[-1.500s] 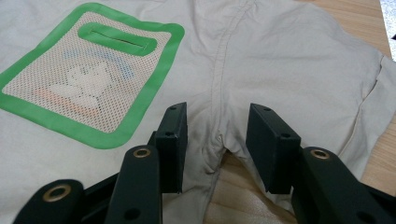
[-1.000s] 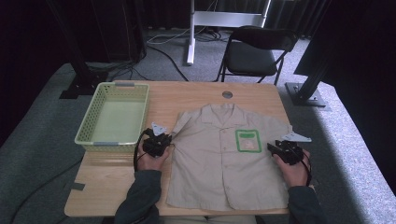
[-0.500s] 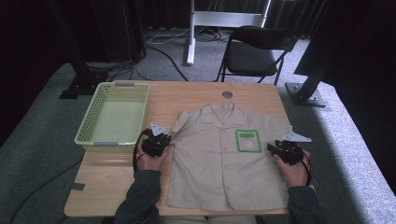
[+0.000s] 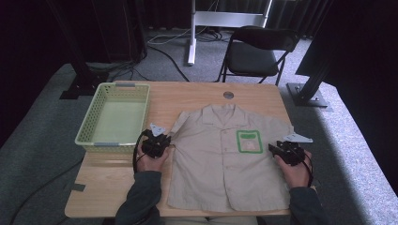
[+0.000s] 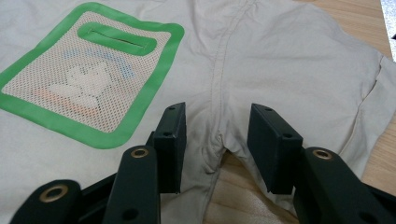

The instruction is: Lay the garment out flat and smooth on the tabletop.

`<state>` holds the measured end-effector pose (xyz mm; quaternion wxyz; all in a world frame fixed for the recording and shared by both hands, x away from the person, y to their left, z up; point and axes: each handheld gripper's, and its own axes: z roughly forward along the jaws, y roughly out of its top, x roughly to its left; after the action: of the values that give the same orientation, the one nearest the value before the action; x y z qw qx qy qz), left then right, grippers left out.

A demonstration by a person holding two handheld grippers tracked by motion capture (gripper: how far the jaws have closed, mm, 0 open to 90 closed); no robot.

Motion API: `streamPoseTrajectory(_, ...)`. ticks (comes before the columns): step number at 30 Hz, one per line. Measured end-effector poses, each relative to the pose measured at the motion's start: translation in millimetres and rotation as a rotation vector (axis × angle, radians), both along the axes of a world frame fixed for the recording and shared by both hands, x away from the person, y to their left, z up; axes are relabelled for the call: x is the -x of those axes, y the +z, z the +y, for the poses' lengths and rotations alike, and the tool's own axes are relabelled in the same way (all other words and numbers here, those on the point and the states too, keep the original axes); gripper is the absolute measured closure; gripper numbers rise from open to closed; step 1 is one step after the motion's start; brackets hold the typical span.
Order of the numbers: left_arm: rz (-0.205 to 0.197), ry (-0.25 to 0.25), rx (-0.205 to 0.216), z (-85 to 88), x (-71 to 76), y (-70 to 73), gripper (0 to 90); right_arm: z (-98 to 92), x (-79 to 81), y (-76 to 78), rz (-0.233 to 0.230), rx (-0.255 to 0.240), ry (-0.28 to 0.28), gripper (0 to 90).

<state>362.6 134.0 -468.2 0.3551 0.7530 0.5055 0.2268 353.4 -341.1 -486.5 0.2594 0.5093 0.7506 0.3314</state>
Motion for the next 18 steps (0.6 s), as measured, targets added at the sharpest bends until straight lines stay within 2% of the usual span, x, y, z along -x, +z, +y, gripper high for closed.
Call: streamPoseTrajectory(18,0.016,0.031,-0.001,2.7,-0.5,-1.3,79.6,0.1,-0.1,-0.1,0.001,-0.002,0.002,55.5)
